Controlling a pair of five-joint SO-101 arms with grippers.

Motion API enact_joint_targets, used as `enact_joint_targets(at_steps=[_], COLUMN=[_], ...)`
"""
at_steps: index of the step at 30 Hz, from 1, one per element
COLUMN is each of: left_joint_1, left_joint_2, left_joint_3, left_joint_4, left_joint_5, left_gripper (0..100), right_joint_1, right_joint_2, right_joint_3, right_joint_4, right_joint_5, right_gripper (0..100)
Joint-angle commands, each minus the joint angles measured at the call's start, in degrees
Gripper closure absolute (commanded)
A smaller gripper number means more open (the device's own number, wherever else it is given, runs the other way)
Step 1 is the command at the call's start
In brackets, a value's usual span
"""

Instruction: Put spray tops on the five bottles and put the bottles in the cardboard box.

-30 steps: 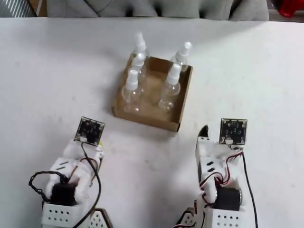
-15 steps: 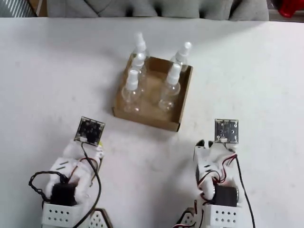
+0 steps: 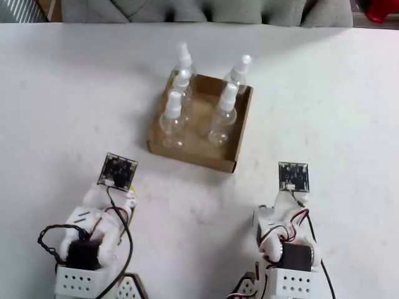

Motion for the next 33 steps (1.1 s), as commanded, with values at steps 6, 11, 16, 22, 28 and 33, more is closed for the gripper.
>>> enact_joint_targets(at_steps=[6,11,16,22,28,33], left_joint_1=[-16.13,-20.62,-8.31,-5.23,-5.41,-5.41], left_joint_2=[-0.22,-0.22,-0.22,-0.22,-0.22,-0.22], left_joint_3=[-0.09,-0.09,-0.09,-0.09,-0.09,-0.09], left_joint_4=[5.54,7.82,9.05,11.43,14.24,14.33], left_joint_5=[0.09,6.59,6.77,6.51,6.68,6.51], left_gripper=[98,98,98,98,98,98], right_joint_1=[0.40,0.40,0.31,0.31,0.31,0.40], right_joint_2=[-0.31,-0.31,-0.31,-0.31,-0.31,-0.31], right_joint_3=[0.53,0.53,0.53,0.53,0.53,0.53], right_joint_4=[0.40,0.40,0.40,0.40,0.40,0.40], right_joint_5=[-0.26,-0.26,-0.26,-0.26,-0.26,-0.26], right_gripper=[95.7,95.7,95.7,95.7,95.7,95.7])
